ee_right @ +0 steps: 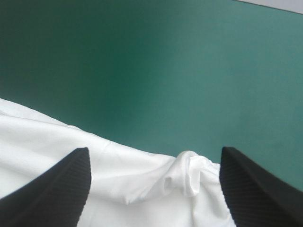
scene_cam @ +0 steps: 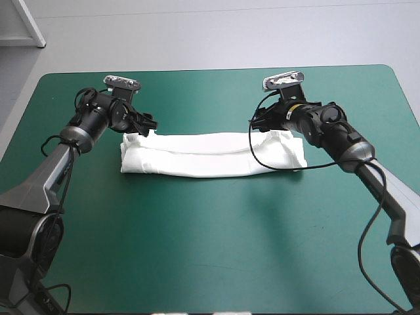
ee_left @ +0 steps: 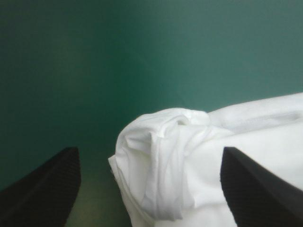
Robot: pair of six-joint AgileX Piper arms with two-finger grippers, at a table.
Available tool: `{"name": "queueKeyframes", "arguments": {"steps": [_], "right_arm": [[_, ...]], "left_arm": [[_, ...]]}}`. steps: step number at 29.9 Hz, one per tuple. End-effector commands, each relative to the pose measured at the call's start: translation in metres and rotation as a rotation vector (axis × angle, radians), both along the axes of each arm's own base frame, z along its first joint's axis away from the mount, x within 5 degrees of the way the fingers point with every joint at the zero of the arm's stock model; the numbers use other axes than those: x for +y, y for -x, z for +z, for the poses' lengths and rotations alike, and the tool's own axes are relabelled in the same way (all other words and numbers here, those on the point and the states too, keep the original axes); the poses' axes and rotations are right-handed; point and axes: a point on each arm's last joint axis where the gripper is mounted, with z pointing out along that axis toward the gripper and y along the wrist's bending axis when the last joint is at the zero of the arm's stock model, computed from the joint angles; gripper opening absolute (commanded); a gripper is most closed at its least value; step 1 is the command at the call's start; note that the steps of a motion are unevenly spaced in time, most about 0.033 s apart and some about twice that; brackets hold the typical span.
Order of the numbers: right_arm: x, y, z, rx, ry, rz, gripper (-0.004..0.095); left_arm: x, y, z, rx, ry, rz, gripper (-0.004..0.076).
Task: Fold the cloth
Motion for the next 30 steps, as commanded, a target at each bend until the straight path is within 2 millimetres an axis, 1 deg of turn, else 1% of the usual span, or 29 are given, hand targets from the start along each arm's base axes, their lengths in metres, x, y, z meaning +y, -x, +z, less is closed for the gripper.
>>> {"name": "queueKeyframes", "arguments": {"steps": [1, 2, 4, 7, 8, 11, 12, 15, 18, 21, 24, 26, 30], "right_arm": [[-0.017, 0.015, 0.042, -0.099, -0.023, -0.03, 0.0715], [-0.023, 0.017, 0.043, -0.077, -0.022, -0.046, 0.0715], [-0.039, 0.02, 0.045, -0.035, -0.018, -0.09, 0.0715], [-0.065, 0.02, 0.042, 0.034, -0.01, -0.141, 0.0715], [-0.075, 0.019, 0.04, 0.055, -0.02, -0.157, 0.0715], [-0.101, 0.017, 0.034, 0.1, -0.072, -0.187, 0.0715], [-0.11, 0.016, 0.031, 0.118, -0.095, -0.195, 0.0715], [-0.135, 0.018, 0.019, 0.166, -0.138, -0.227, 0.0715], [-0.152, 0.022, 0.003, 0.217, -0.169, -0.245, 0.0715], [-0.16, 0.026, -0.009, 0.254, -0.245, -0.244, 0.0715], [-0.162, 0.028, -0.018, 0.276, -0.288, -0.228, 0.0715], [-0.162, 0.028, -0.022, 0.298, -0.302, -0.218, 0.0715], [-0.16, 0.02, -0.034, 0.342, -0.346, -0.199, 0.0715]], "left_arm": [[0.001, 0.014, 0.056, -0.114, 0.086, 0.017, 0.0551], [-0.001, 0.016, 0.06, -0.109, 0.112, 0.007, 0.0519], [-0.008, 0.02, 0.066, -0.091, 0.158, -0.029, 0.0427], [-0.024, 0.025, 0.065, -0.061, 0.204, -0.12, 0.0259], [-0.031, 0.026, 0.064, -0.054, 0.211, -0.153, 0.0195], [-0.05, 0.027, 0.058, -0.041, 0.212, -0.227, 0.0039], [-0.057, 0.028, 0.058, -0.05, 0.215, -0.246, 0.0022], [-0.078, 0.027, 0.049, -0.047, 0.22, -0.29, 0.002], [-0.099, 0.028, 0.038, -0.038, 0.221, -0.334, 0.0019], [-0.118, 0.026, 0.023, -0.019, 0.227, -0.356, 0.0019], [-0.13, 0.02, 0.003, 0.018, 0.224, -0.362, 0.0019], [-0.136, 0.015, -0.01, 0.034, 0.221, -0.364, 0.0019], [-0.143, 0.003, -0.037, 0.042, 0.218, -0.354, 0.0019]]}}
